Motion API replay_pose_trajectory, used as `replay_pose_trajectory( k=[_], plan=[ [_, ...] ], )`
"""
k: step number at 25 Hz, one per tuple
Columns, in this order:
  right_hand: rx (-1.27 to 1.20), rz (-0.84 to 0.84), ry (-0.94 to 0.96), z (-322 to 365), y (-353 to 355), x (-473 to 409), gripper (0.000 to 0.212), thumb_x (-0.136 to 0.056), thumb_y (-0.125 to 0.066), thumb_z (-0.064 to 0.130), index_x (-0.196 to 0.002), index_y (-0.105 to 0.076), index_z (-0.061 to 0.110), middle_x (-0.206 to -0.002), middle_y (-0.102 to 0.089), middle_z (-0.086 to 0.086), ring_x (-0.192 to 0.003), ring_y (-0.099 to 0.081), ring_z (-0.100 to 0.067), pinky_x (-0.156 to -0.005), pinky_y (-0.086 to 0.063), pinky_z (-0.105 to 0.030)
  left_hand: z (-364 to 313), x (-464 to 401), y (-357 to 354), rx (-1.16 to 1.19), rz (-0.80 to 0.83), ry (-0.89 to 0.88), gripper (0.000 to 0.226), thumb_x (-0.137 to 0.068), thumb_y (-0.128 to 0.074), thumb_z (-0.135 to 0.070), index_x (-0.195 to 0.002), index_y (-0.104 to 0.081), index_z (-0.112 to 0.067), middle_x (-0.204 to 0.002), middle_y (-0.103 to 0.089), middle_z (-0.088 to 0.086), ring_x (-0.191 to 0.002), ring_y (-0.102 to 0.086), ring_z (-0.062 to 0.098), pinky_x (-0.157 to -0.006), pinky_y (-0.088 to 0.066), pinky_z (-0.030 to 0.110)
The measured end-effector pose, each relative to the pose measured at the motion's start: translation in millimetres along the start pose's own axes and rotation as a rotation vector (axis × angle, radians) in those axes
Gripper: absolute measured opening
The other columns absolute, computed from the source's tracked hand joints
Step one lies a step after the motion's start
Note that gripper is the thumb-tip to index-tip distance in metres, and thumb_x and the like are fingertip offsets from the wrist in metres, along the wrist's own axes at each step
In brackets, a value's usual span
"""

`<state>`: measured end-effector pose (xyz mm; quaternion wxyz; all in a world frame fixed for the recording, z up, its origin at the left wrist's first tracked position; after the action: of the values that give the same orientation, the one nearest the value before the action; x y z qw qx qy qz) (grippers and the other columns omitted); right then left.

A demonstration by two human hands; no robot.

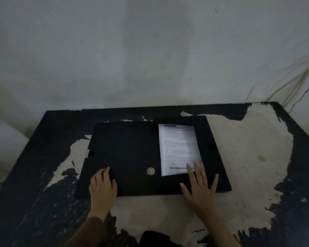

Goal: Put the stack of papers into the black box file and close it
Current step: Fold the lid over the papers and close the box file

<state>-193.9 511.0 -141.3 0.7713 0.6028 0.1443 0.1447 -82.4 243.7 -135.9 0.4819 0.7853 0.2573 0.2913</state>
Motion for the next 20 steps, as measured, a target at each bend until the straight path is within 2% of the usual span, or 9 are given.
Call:
replay_pose_trajectory(
  k=[2, 3, 4, 6, 9, 11, 16, 18, 20],
  plan=[
    [0.040, -0.040, 0.126, 13, -10, 6, 0.063, -0.087, 0.003, 0.061, -0.143, -0.008, 0.035, -0.155, 0.026, 0.014, -0.140, 0.027, -0.007, -0.110, 0.013, -0.055, 19, 5, 8, 0.047, -0.039, 0.183, 0.058, -0.094, -0.047, -0.028, -0.144, -0.025, -0.010, -0.152, -0.021, 0.016, -0.141, -0.018, 0.034, -0.117, -0.021, 0.049],
    [0.067, -0.050, 0.176, 19, -15, 7, 0.060, -0.089, 0.002, 0.059, -0.144, -0.003, 0.038, -0.154, 0.028, 0.015, -0.141, 0.027, -0.008, -0.109, 0.013, -0.052, 25, 7, 11, 0.094, -0.060, 0.256, 0.060, -0.093, -0.048, -0.028, -0.144, -0.026, -0.006, -0.153, -0.020, 0.020, -0.141, -0.016, 0.037, -0.117, -0.018, 0.050],
    [0.096, -0.047, 0.214, 25, -19, 9, 0.058, -0.090, 0.002, 0.057, -0.145, 0.002, 0.040, -0.156, 0.023, 0.012, -0.142, 0.026, -0.009, -0.109, 0.011, -0.052, 30, 9, 13, 0.144, -0.080, 0.312, 0.061, -0.093, -0.050, -0.027, -0.143, -0.026, -0.002, -0.152, -0.019, 0.023, -0.141, -0.015, 0.038, -0.117, -0.017, 0.050],
    [0.131, -0.019, 0.232, 31, -22, 10, 0.057, -0.090, 0.002, 0.057, -0.145, 0.001, 0.041, -0.157, -0.005, 0.006, -0.142, 0.025, -0.010, -0.109, 0.005, -0.054, 36, 9, 19, 0.205, -0.091, 0.354, 0.063, -0.091, -0.053, -0.024, -0.142, -0.026, 0.002, -0.151, -0.021, 0.026, -0.140, -0.016, 0.040, -0.117, -0.017, 0.050],
    [0.132, 0.034, 0.189, 31, -23, 8, 0.060, -0.090, 0.002, 0.057, -0.140, -0.027, 0.038, -0.149, -0.034, 0.003, -0.142, 0.023, -0.008, -0.108, -0.016, -0.062, 40, 2, 30, 0.272, -0.071, 0.400, 0.061, -0.091, -0.055, -0.022, -0.140, -0.027, 0.001, -0.147, -0.023, 0.027, -0.135, -0.019, 0.043, -0.112, -0.022, 0.051],
    [0.147, 0.058, 0.171, 31, -22, 6, 0.062, -0.090, 0.002, 0.057, -0.136, -0.033, 0.035, -0.145, -0.046, -0.001, -0.142, 0.023, -0.008, -0.101, -0.022, -0.063, 44, -5, 36, 0.348, -0.038, 0.444, 0.059, -0.092, -0.053, -0.022, -0.140, -0.027, -0.002, -0.147, -0.021, 0.026, -0.134, -0.019, 0.044, -0.112, -0.021, 0.050],
    [0.156, 0.028, 0.184, 33, -19, 7, 0.063, -0.090, -0.003, 0.059, -0.134, -0.039, 0.032, -0.139, -0.054, -0.004, -0.144, 0.018, -0.013, -0.098, -0.025, -0.066, 59, -18, 38, 0.410, 0.017, 0.446, 0.056, -0.092, -0.049, -0.025, -0.142, -0.029, -0.007, -0.148, -0.023, 0.024, -0.136, -0.017, 0.040, -0.113, -0.017, 0.046],
    [0.163, 0.001, 0.210, 42, -16, 7, 0.062, -0.085, -0.025, 0.060, -0.131, -0.050, 0.027, -0.138, -0.055, -0.008, -0.144, -0.002, -0.023, -0.099, -0.022, -0.071, 64, -20, 38, 0.443, 0.031, 0.463, 0.054, -0.092, -0.049, -0.025, -0.142, -0.031, -0.010, -0.149, -0.025, 0.021, -0.137, -0.017, 0.039, -0.113, -0.018, 0.047],
    [0.190, -0.014, 0.354, 61, -16, 5, 0.065, -0.074, -0.050, 0.055, -0.129, -0.054, 0.020, -0.139, -0.052, -0.011, -0.145, -0.006, -0.023, -0.110, -0.005, -0.066, 68, -23, 39, 0.463, 0.046, 0.465, 0.053, -0.093, -0.048, -0.026, -0.141, -0.033, -0.012, -0.149, -0.025, 0.020, -0.138, -0.017, 0.038, -0.113, -0.019, 0.047]
  ],
)
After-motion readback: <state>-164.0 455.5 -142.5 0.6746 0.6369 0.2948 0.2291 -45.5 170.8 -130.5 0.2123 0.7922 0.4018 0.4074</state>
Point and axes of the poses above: each hand's wrist, its own x-axis away from the middle knuckle, its own y-axis out of the back of the hand, z = x × y, the point moved 1 cm from there along -x, towards the middle knuckle
